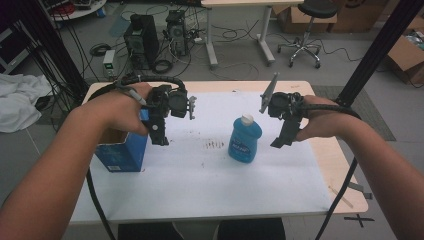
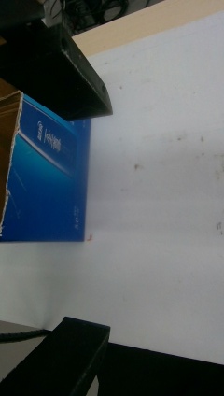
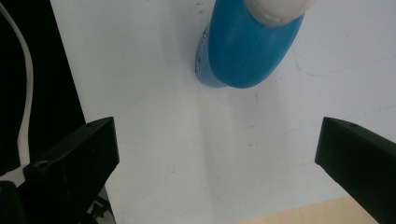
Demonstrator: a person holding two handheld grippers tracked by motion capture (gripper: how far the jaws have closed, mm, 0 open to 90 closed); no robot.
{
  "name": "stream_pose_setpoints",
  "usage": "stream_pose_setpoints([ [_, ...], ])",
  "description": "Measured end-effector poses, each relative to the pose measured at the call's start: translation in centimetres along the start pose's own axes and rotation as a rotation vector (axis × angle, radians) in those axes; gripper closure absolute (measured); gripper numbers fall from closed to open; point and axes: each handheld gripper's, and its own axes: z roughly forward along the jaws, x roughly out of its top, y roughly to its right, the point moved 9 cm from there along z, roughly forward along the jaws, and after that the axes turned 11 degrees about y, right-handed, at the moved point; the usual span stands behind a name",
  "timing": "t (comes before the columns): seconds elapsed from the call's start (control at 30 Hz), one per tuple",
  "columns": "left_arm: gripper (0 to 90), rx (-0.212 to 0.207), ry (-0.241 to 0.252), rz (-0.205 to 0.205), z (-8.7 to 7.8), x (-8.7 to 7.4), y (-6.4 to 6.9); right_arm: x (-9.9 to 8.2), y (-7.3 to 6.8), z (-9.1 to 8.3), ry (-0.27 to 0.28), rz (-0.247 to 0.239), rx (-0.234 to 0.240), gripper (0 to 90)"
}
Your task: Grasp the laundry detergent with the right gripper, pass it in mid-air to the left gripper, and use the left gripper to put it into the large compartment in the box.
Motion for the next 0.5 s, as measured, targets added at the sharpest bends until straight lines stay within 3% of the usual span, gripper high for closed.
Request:
stream_pose_setpoints([
  [0.43,0.1,0.001,0.001,0.005,-0.1,0.0,0.0,-2.0,0.0,3.6,0.107,0.055,0.015,0.0],
  [0.5,0.1,0.000,0.001,0.004,-0.1,0.0,0.0,-2.1,0.2,4.5,0.150,0.066,0.020,0.0],
])
